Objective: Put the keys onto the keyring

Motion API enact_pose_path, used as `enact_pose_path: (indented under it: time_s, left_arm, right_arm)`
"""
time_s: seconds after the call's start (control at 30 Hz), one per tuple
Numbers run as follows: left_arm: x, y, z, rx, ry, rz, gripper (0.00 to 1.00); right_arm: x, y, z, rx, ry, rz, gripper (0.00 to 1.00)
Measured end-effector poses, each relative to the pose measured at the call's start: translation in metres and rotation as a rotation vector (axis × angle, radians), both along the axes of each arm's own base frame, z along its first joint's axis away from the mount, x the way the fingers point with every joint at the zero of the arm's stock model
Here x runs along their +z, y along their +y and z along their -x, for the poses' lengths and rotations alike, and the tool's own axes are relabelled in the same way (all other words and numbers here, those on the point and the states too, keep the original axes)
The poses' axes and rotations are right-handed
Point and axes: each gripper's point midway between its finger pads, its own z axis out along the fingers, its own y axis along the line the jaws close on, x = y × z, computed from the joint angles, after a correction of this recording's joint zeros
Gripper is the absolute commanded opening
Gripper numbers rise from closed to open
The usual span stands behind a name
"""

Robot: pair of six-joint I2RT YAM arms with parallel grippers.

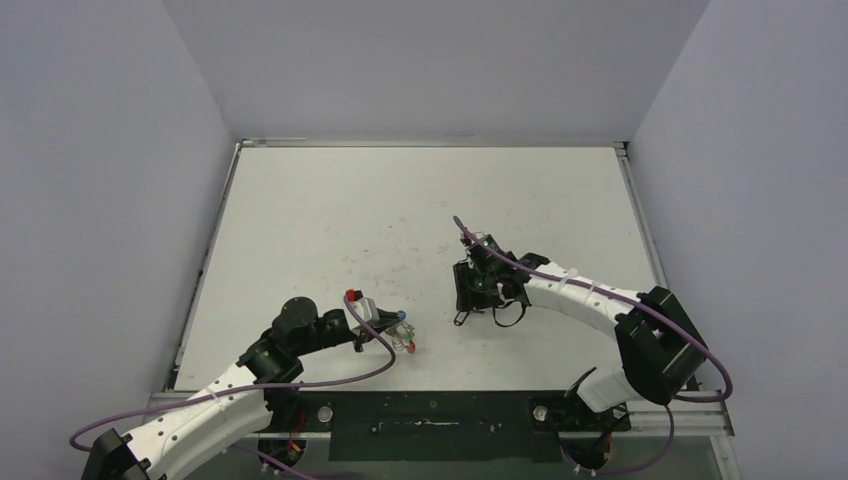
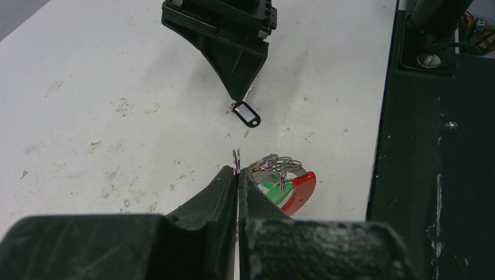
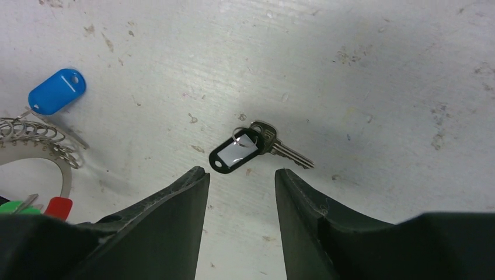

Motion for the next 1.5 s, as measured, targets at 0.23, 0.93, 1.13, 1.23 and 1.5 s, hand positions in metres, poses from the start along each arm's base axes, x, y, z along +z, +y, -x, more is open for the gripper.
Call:
enact_pose_path:
  time_s: [0.23, 0.93, 1.13, 1.23, 1.5]
  left_arm:
    - [0.001, 0.001, 0.001, 0.0, -0.003, 0.003, 0.0]
    - [0.003, 0.003, 0.004, -0.001, -0.008, 0.003, 0.0]
    - [0.002, 0.004, 0.004, -0.001, -0.006, 0.002, 0.0]
    - [0.002, 0.004, 0.004, -0.001, -0.005, 0.001, 0.0]
    - [0.001, 0.004, 0.004, -0.001, -0.003, -0.001, 0.0]
  right_arm:
    - [-0.017, 0.01, 0.001, 0.062, 0.044, -0.009, 0.49]
    - [0.021, 0.025, -0.017, 0.858, -0.401, 0.01, 0.4]
    - [0.007, 0.016, -0.012, 0.956, -0.374, 0.065, 0.41]
    - [0.006, 0.015, -0.013, 0.998, -0.393, 0.084, 0.41]
    - [-0.004, 0.012, -0.016, 1.053, -0.39, 0.122, 0.41]
